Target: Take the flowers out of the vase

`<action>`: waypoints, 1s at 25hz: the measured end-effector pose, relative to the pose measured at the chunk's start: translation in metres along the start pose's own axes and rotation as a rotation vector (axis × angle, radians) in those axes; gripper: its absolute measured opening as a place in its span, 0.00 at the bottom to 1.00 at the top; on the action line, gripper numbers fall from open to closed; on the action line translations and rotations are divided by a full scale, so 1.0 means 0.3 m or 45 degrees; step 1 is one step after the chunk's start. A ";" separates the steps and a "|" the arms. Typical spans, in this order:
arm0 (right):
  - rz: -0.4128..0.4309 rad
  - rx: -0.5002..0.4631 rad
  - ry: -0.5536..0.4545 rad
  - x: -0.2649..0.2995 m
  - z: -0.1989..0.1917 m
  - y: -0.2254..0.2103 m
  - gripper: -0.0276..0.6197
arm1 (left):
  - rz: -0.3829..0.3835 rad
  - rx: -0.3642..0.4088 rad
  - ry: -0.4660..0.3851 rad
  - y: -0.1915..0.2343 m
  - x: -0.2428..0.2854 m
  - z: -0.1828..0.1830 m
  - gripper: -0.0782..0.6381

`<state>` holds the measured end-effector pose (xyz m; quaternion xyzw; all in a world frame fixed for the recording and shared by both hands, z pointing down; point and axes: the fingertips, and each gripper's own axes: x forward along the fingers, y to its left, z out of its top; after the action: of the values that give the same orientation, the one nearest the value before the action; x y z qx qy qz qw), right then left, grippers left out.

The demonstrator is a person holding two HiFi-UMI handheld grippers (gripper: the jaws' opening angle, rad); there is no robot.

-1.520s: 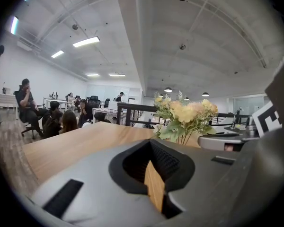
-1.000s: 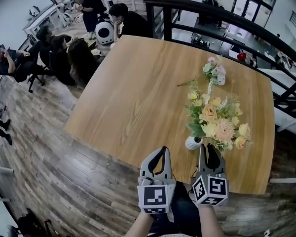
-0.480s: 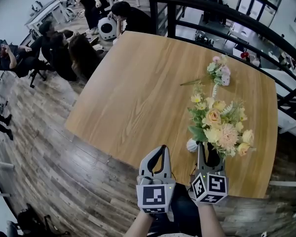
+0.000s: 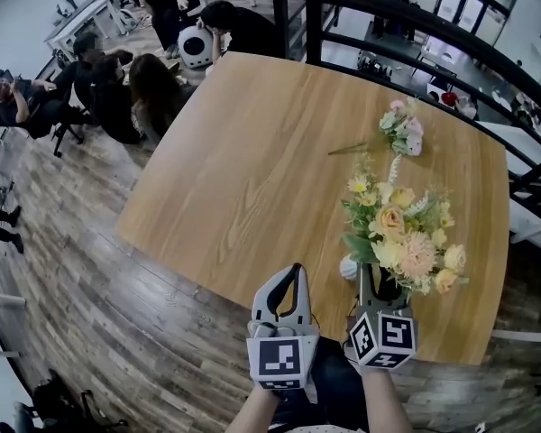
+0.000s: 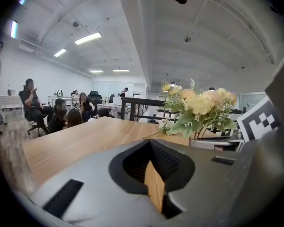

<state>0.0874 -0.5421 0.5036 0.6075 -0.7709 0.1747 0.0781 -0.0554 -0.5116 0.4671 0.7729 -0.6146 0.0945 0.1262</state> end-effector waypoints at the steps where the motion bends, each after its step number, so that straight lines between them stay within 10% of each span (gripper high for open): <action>1: 0.004 -0.001 0.000 0.003 0.001 0.000 0.29 | 0.001 -0.008 0.013 -0.001 0.001 -0.003 0.14; 25: 0.077 -0.096 -0.049 0.029 0.017 0.029 0.16 | 0.019 -0.026 0.003 0.009 0.048 0.010 0.14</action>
<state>0.0774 -0.5501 0.5001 0.5839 -0.7963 0.1361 0.0807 -0.0549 -0.5266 0.4688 0.7668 -0.6212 0.0900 0.1341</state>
